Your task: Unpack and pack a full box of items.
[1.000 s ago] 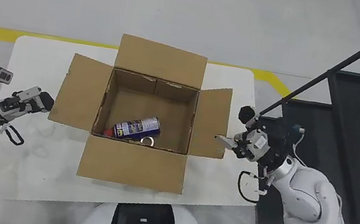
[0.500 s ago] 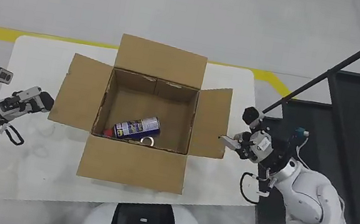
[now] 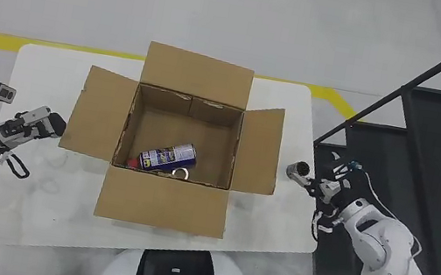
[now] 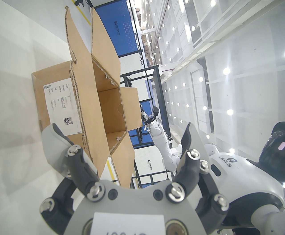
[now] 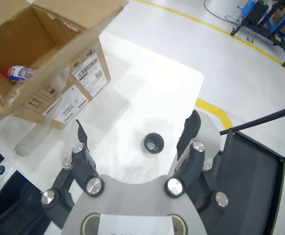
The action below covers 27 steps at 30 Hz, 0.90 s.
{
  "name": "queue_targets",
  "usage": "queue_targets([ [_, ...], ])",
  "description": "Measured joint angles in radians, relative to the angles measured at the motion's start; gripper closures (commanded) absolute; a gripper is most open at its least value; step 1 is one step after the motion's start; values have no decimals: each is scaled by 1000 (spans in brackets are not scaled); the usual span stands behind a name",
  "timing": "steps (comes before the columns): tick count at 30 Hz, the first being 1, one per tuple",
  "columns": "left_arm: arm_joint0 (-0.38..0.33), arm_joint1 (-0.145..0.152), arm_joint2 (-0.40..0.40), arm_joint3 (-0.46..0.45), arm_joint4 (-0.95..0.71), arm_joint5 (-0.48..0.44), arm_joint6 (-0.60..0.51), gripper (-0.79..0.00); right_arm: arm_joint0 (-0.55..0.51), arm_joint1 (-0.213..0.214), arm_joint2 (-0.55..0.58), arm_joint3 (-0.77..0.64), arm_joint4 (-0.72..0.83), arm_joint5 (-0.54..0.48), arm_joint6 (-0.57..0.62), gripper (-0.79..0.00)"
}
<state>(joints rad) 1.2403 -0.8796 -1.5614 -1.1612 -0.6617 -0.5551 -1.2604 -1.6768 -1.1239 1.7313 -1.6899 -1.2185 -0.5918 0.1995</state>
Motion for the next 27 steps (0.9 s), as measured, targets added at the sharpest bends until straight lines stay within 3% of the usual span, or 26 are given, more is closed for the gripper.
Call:
queue_targets([
  [11, 0, 0, 0, 0, 0, 0, 0, -785, 125, -8, -111, 226, -99, 131, -15, -785],
  [27, 0, 0, 0, 0, 0, 0, 0, -785, 285, -27, -224, 504, -67, 175, -96, -785],
])
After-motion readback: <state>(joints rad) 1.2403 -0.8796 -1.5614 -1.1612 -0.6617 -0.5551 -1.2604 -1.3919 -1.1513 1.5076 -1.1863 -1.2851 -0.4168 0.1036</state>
